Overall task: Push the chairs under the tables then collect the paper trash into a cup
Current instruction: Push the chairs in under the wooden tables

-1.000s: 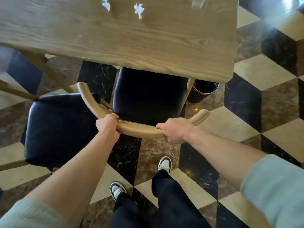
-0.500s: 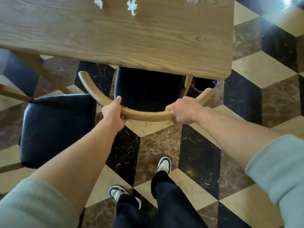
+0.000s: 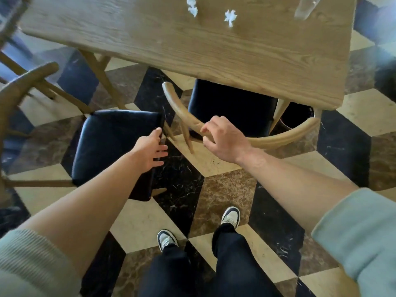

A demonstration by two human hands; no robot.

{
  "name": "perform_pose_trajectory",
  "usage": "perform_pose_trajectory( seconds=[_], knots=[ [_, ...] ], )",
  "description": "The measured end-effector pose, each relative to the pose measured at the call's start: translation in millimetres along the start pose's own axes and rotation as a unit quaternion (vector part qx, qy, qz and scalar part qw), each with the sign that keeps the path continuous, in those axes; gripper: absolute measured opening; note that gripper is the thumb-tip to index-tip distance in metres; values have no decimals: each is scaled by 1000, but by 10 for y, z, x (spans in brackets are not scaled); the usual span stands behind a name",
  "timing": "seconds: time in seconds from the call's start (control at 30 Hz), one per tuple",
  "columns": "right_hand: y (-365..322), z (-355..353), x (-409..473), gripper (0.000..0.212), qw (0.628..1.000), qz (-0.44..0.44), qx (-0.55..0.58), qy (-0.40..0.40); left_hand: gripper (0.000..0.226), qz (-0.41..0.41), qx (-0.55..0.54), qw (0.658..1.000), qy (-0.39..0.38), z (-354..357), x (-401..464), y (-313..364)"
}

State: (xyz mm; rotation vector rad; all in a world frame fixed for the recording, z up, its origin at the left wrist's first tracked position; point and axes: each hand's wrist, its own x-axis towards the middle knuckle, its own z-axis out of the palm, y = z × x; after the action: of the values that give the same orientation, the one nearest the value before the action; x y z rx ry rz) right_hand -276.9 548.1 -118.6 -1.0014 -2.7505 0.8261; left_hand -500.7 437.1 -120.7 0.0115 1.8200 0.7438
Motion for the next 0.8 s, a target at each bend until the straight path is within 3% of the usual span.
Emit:
perform_pose_trajectory(
  seconds=[0.07, 0.17, 0.4, 0.47, 0.57, 0.7, 0.8],
  knots=[
    [-343, 147, 186, 17, 1000, -18, -7, 15, 37, 64, 79, 992, 73, -431, -44, -65],
    [-952, 422, 562, 21, 999, -32, -3, -19, 16, 175, 217, 941, 193, -1314, -141, -10],
    [-2703, 1380, 1669, 25, 993, -68, 45, -85, 18, 301, 308, 842, 326, -3596, 199, 278],
    [-3213, 1771, 2057, 31, 992, -48, 76, -94, 23, 313, 327, 831, 324, -4132, 503, 442],
    [-3934, 2363, 2543, 32, 971, 18, 175, -161, 43, 280, 354, 844, 289, -4727, 985, 601],
    [-4679, 3000, 2968, 87, 917, 109, 291, -249, 34, 254, 331, 893, 170, -5038, 1614, 823],
    [-5017, 3354, 3100, 99, 871, 184, 368, -269, 25, 247, 325, 905, 124, -5075, 1980, 1096]
  ],
)
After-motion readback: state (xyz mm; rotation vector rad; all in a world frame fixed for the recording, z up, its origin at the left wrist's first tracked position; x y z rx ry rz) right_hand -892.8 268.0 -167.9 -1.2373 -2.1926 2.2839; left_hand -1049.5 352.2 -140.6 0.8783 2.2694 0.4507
